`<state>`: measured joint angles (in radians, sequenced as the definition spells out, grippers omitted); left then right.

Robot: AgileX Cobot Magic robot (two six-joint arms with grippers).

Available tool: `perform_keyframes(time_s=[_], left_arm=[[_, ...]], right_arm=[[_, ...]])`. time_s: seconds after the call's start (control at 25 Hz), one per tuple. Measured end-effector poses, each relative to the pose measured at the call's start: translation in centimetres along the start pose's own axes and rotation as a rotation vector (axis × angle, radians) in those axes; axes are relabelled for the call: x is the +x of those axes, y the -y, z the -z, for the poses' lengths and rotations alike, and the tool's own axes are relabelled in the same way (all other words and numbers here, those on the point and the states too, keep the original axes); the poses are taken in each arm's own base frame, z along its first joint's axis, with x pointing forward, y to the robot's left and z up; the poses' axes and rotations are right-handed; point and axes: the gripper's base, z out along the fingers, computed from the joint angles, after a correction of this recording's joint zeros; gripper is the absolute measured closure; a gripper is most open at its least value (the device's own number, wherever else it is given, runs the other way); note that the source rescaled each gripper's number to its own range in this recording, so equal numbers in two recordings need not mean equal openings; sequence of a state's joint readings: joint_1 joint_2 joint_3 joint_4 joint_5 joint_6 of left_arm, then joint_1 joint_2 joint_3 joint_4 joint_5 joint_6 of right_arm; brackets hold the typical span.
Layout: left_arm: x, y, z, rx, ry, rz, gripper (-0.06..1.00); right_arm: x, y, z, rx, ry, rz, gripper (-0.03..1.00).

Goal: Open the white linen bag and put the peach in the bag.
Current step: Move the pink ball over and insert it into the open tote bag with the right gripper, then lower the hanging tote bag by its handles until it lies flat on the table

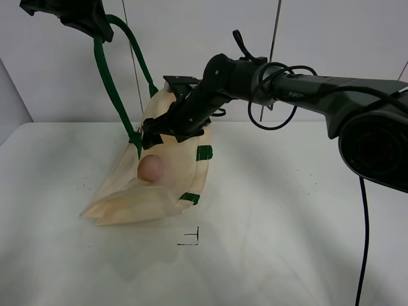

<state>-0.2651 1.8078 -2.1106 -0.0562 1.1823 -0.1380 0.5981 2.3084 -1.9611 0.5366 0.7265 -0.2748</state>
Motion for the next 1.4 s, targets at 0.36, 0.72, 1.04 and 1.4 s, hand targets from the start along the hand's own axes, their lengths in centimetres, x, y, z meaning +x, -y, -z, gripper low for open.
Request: perform_keyframes(time_s=[0.36, 0.72, 1.04, 1.4], left_arm=[[0.0, 0.0, 0.0, 0.001, 0.000, 0.000, 0.94], [0.0, 0.0, 0.0, 0.001, 0.000, 0.000, 0.94], [0.0, 0.0, 0.0, 0.001, 0.000, 0.000, 0.94], [0.0, 0.0, 0.0, 0.001, 0.000, 0.000, 0.94]], right_arm=[[-1.1, 4.0, 5.1, 0.281, -0.216, -0.078, -0.03], [-0.3, 14.4, 10.4, 0.463, -0.266, -0.254, -0.03], [1.5, 22.6, 15.7, 0.558, -0.225, -0.424, -0.03], [1.6, 22.9, 15.9, 0.567, -0.225, -0.427, -0.03]])
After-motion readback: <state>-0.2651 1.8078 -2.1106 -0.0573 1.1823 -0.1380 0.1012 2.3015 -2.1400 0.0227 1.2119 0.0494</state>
